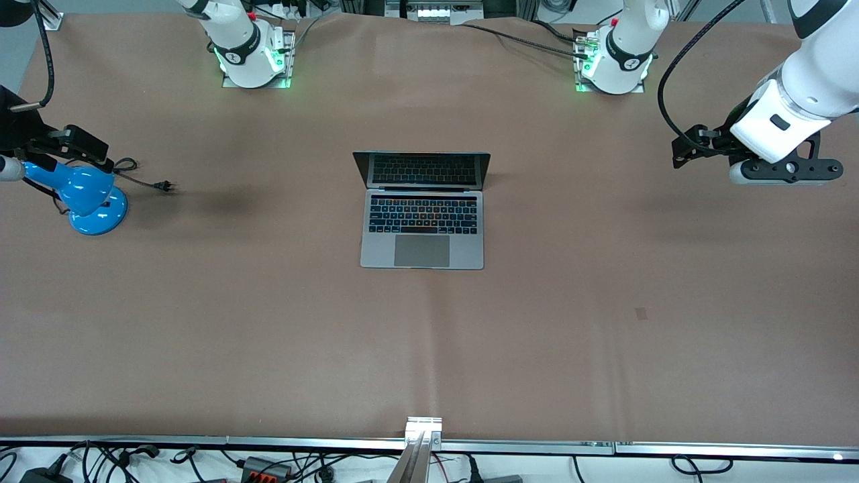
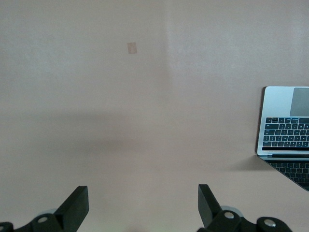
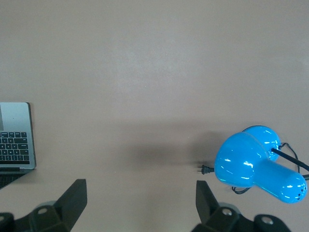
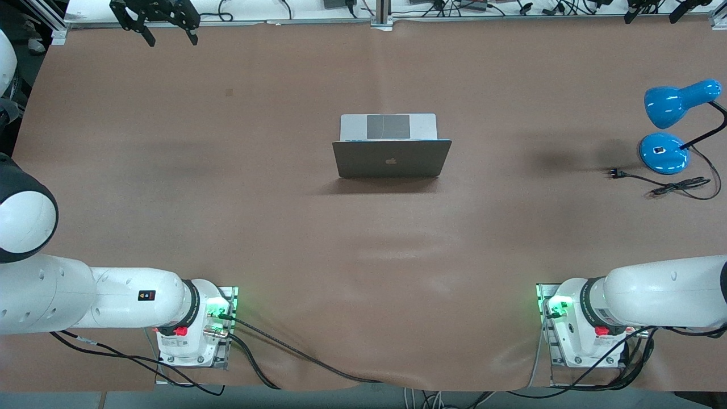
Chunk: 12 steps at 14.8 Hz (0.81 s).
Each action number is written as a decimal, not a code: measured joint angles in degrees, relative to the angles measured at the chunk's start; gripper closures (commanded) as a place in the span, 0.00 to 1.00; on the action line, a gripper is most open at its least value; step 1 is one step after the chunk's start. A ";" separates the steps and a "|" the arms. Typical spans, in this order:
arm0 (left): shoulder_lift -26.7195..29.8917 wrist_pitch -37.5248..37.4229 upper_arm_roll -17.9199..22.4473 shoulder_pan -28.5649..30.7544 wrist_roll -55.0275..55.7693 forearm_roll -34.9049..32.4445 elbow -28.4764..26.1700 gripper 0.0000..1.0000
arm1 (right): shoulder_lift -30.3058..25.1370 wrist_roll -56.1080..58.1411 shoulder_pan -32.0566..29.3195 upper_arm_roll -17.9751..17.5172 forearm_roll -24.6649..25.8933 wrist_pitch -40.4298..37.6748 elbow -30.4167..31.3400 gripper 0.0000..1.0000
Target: Close laptop with both arms from behind
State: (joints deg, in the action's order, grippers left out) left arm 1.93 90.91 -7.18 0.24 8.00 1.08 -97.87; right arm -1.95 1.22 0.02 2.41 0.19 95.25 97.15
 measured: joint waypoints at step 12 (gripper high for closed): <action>0.00 -0.31 -0.12 0.00 0.03 0.00 0.00 0.12 | 0.00 0.00 0.00 -0.02 0.00 0.01 0.00 1.00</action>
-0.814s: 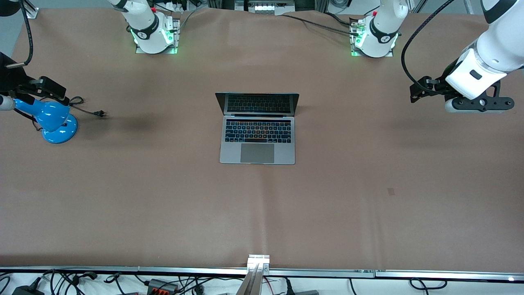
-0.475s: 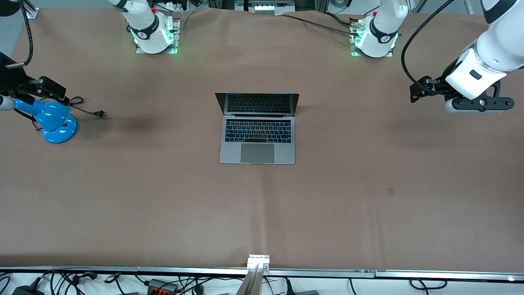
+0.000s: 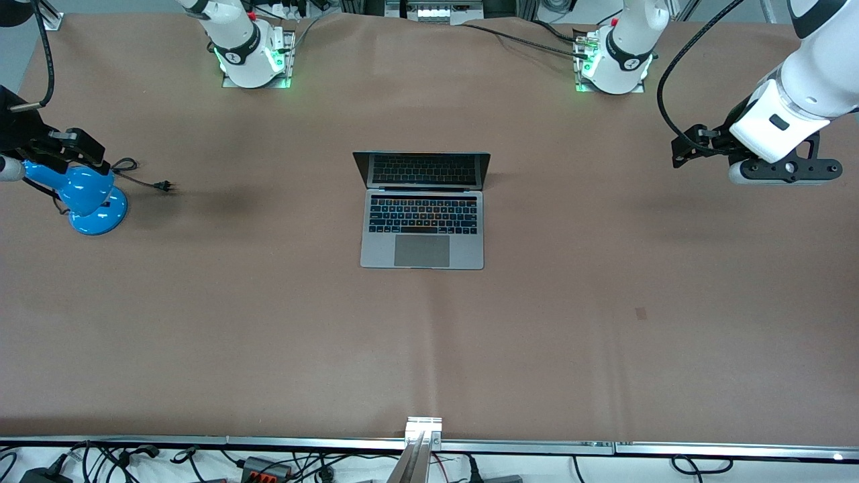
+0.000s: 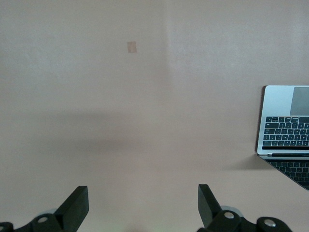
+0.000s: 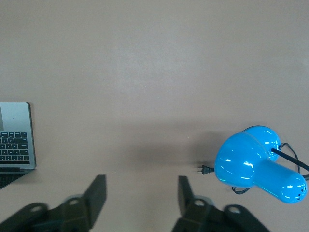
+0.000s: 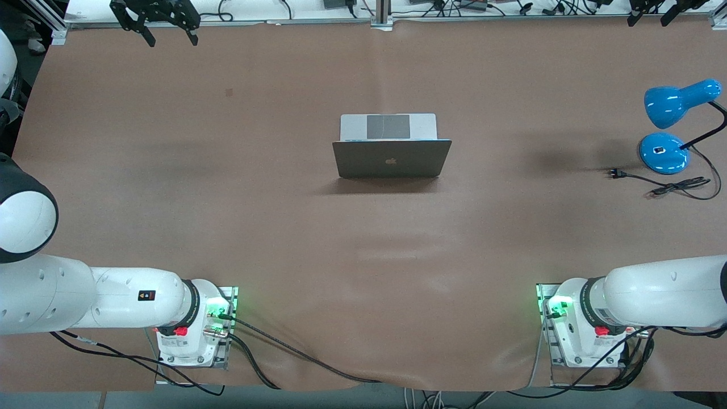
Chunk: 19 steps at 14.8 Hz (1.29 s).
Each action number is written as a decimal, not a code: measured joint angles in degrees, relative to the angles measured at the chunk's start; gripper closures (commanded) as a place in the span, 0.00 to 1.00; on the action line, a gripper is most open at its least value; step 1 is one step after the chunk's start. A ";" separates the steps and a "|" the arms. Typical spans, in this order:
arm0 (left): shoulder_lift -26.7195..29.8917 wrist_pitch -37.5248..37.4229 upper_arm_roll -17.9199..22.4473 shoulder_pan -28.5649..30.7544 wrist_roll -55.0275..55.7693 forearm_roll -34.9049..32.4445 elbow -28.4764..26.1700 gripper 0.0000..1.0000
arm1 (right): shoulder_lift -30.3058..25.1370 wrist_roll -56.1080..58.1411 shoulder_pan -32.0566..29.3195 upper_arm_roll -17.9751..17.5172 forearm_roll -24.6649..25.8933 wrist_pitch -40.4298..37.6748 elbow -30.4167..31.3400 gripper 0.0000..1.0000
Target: Close laptop with both arms from behind
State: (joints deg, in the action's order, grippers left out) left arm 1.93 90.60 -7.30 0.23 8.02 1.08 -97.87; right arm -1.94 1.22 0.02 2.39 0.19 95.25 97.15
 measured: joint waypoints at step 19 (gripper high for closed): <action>-2.96 -1.86 -2.00 -1.69 -0.67 7.26 -0.08 1.00 | 5.77 -0.06 8.95 -0.96 -6.64 -4.80 6.50 1.00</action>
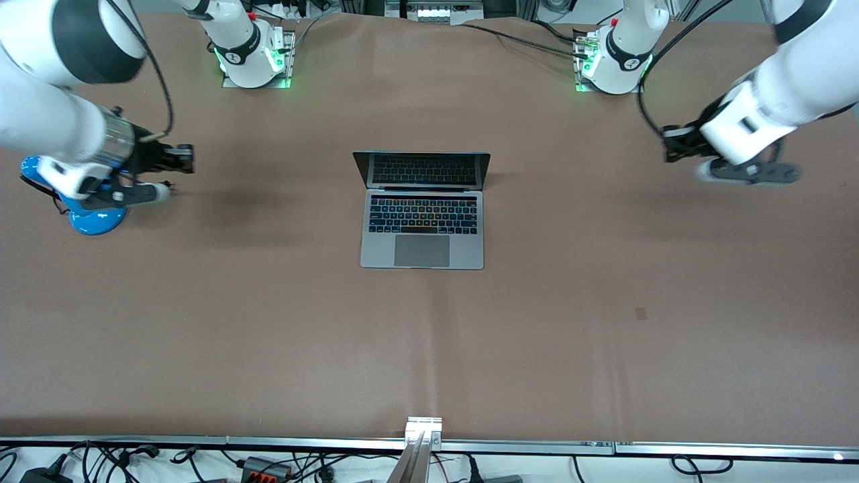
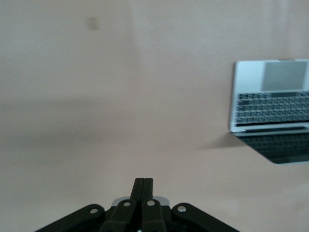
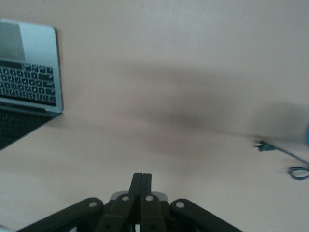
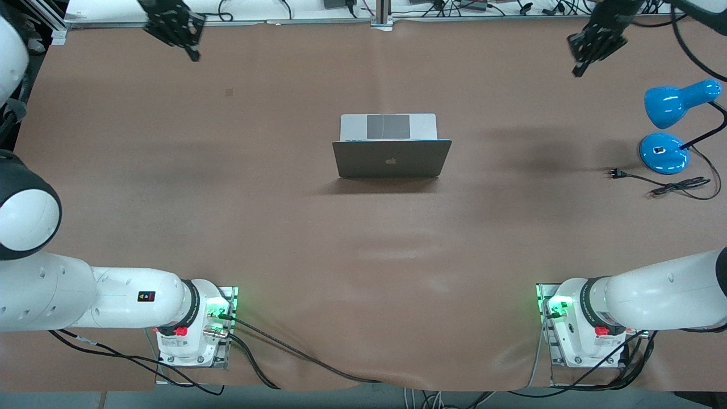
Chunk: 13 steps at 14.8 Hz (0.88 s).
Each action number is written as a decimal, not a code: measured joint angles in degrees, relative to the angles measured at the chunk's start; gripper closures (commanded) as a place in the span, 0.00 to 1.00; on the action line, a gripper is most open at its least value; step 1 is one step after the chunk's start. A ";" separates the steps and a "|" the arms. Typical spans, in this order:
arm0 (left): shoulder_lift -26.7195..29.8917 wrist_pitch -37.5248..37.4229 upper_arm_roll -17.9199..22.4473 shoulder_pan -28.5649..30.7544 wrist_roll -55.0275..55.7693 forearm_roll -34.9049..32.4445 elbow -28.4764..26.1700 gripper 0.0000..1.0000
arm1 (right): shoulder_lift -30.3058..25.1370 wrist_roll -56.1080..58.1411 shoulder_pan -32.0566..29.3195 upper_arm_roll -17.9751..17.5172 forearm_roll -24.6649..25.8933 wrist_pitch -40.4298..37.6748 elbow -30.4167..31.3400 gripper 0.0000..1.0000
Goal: Close laptop with both arms from behind
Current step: 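Move the right gripper and the left gripper toward the laptop lid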
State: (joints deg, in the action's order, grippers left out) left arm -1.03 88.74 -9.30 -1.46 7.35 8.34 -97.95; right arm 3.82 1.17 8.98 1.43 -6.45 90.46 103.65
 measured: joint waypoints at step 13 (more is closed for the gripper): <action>-7.39 15.09 -22.13 -5.99 17.56 3.06 -14.26 1.00 | -0.29 -0.16 8.95 -0.22 -19.11 -0.76 12.42 1.00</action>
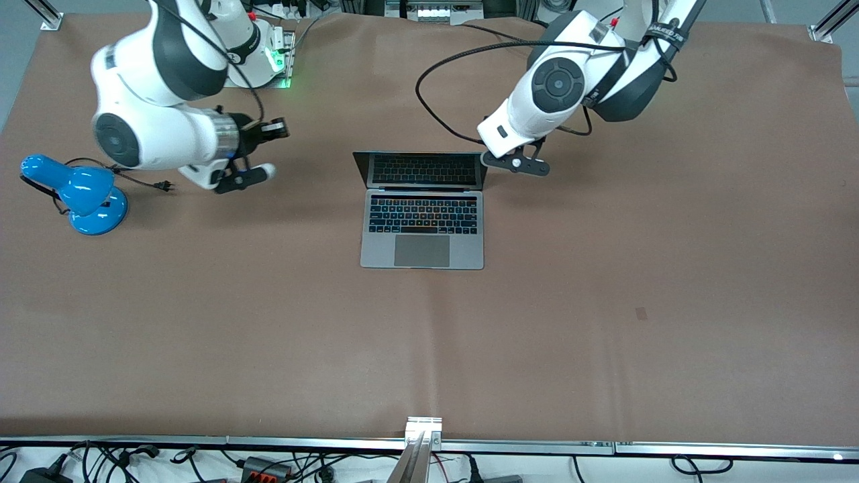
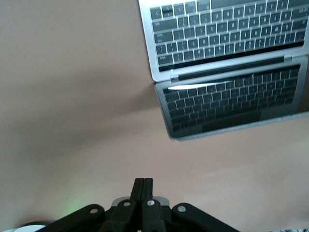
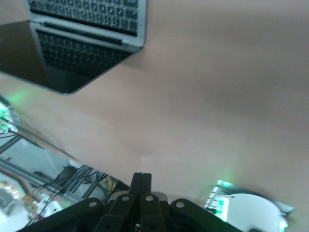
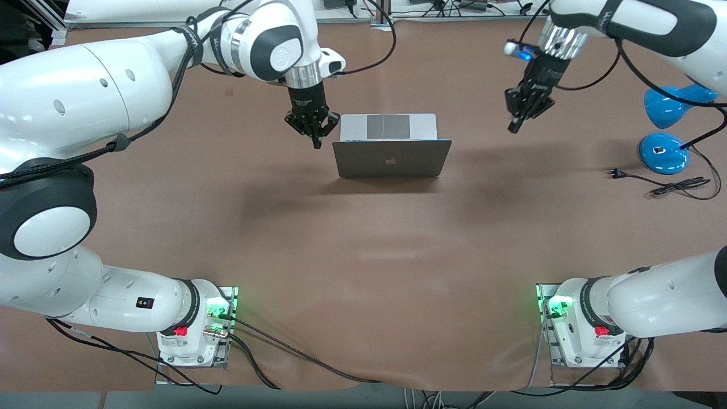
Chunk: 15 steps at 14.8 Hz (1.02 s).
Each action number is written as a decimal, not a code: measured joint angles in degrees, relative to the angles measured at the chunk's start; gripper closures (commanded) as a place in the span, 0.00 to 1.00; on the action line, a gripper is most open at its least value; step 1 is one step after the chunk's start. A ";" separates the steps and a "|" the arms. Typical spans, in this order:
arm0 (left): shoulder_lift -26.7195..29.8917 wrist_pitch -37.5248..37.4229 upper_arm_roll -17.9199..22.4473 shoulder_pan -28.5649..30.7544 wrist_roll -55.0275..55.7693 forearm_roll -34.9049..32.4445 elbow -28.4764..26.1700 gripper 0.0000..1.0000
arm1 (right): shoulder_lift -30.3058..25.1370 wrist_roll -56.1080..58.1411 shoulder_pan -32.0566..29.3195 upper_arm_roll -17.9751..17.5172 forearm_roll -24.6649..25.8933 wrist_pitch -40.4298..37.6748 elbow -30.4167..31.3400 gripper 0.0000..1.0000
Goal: Close laptop with both arms from behind
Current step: 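Move the right gripper and the left gripper toward the laptop lid, then push the laptop lid down with the right and left grippers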
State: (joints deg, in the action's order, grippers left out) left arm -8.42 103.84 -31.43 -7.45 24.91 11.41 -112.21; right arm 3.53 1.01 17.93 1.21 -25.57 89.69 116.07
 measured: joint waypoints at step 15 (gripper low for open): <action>-4.20 15.11 -5.85 1.41 4.91 0.03 -6.27 1.00 | 0.09 -14.59 21.56 -0.18 -5.53 27.11 10.25 1.00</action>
State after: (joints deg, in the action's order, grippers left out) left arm -12.63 118.95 -37.29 -6.04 29.82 11.44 -118.48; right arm 3.62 -13.58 39.48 1.03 -31.10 116.80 126.32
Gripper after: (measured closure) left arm 0.991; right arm 0.991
